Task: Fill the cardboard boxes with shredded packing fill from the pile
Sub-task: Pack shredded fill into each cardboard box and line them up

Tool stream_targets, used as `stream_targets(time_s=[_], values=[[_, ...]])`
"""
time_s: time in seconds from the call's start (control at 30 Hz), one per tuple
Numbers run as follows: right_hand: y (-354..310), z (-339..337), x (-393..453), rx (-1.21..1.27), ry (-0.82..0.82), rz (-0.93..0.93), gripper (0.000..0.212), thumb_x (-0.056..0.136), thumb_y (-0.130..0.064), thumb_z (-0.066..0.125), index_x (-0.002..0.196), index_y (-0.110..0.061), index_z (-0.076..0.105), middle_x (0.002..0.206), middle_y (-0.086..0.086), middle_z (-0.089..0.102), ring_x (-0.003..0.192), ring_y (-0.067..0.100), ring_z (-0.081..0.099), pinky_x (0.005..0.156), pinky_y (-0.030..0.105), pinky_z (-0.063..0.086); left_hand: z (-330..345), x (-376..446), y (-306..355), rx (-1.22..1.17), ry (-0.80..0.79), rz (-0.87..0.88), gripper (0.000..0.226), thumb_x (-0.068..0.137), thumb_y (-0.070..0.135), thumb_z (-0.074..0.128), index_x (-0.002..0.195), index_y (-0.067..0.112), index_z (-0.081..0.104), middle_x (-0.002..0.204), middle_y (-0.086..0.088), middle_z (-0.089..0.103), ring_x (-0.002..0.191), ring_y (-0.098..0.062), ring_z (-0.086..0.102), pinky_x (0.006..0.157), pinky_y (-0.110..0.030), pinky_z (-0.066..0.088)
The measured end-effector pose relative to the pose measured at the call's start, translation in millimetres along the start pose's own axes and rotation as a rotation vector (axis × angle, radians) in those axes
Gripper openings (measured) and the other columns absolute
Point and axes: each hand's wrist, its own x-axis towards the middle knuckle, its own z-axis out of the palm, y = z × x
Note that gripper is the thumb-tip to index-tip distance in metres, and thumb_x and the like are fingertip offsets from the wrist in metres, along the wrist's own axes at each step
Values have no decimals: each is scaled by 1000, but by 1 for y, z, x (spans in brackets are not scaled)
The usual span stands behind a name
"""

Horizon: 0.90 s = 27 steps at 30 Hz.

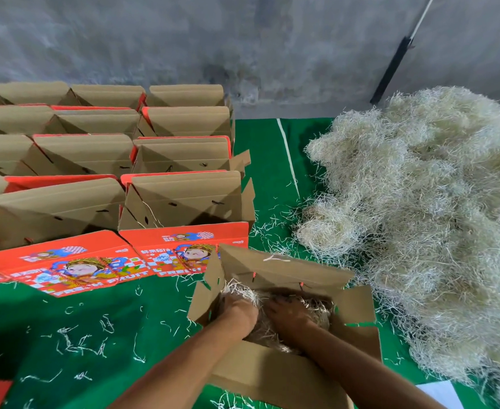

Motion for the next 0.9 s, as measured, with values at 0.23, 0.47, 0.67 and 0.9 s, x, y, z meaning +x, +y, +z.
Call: stream_targets(time_s=[0.23,0.47,0.67,0.9], values=[[5,-1,-1,-11,-26,-9,64,101,-25,48,159,-18,20,166,0,17,150,23,21,117,47,27,-1,-10,3,173,-108,18,50,99,16,52,148,10,42,157,-6,38,146,-34,29,118,-54,17],[-9,-2,-1,121,71,19,51,98,-15,46,147,-8,39,154,10,34,136,30,39,104,44,43,-6,-16,3,136,-91,-2,53,98,28,56,148,13,43,154,-9,40,143,-36,33,113,-62,23],[-20,-10,-7,163,25,287,50,102,-18,45,149,-4,36,149,20,40,135,36,39,110,45,33,-11,-12,6,-434,130,69,33,92,15,55,124,6,60,129,-17,61,117,-35,59,95,-39,49],[-7,9,-39,502,-257,302,39,93,-32,57,123,-8,63,122,13,67,112,30,65,78,26,46,4,-13,21,-267,14,-51,66,95,0,45,154,-2,17,156,-21,19,143,-42,18,113,-52,27]])
